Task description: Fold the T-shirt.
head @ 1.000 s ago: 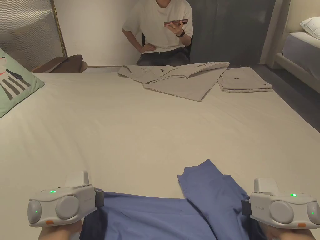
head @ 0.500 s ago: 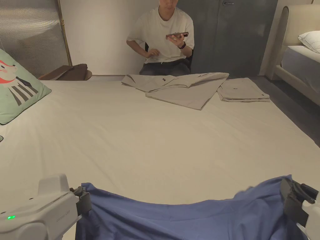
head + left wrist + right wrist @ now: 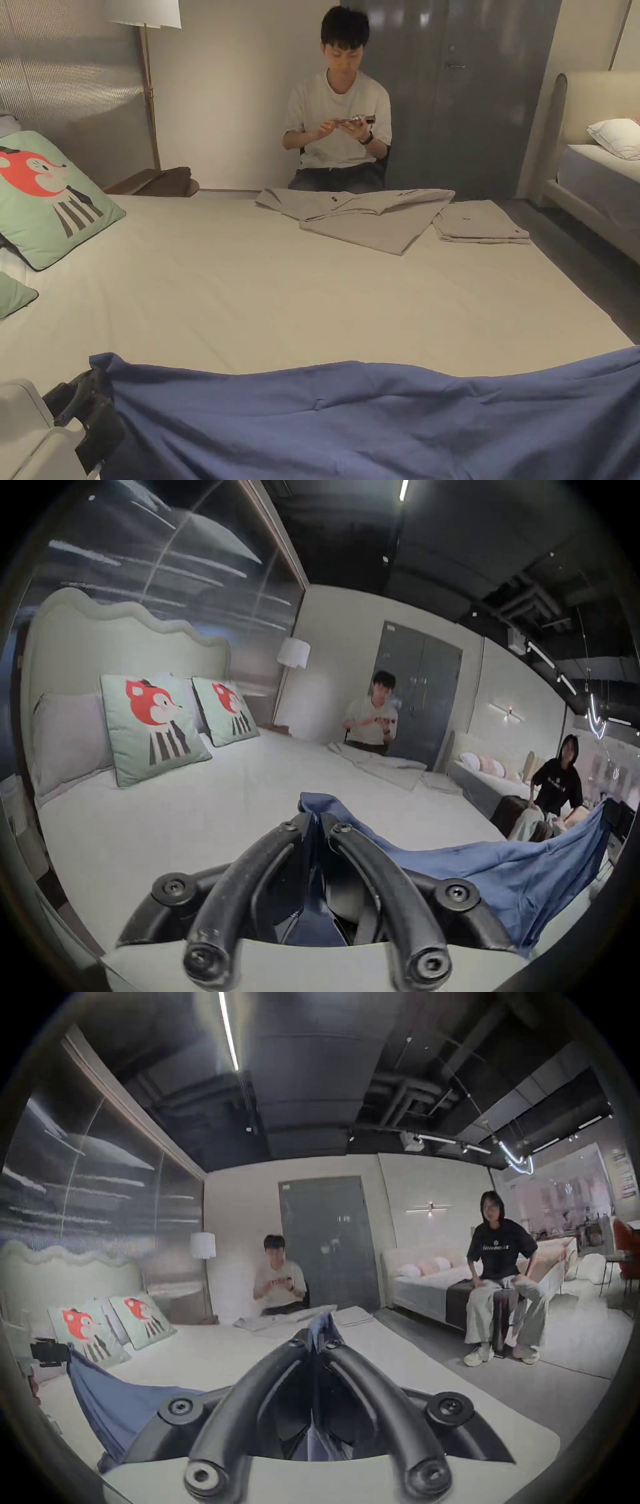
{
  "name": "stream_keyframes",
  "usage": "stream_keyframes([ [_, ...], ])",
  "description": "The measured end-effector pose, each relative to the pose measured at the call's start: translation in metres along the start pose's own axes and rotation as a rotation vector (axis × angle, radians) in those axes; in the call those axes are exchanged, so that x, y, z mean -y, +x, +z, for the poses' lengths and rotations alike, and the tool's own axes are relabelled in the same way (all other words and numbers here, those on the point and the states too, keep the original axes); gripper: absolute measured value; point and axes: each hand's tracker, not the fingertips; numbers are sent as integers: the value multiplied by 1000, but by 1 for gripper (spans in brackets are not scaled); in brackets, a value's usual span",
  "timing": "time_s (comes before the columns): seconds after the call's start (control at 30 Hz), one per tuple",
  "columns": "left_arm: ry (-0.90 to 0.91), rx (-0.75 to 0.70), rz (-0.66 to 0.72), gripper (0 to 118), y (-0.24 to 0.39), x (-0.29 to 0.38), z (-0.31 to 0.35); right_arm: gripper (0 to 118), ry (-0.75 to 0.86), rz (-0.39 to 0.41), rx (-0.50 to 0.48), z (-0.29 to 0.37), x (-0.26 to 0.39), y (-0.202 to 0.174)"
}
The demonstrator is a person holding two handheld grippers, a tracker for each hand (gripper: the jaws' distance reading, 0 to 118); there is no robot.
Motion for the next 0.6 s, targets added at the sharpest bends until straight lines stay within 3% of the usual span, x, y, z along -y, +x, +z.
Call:
stream_keyframes([
  [0.3,50,39,-1,2,8,-53,-26,1,34,16,-30,-39,-36,-3],
  [0.6,132,84,7,2,31,-147,-103,1,88,-5,-61,-144,-98,-8],
])
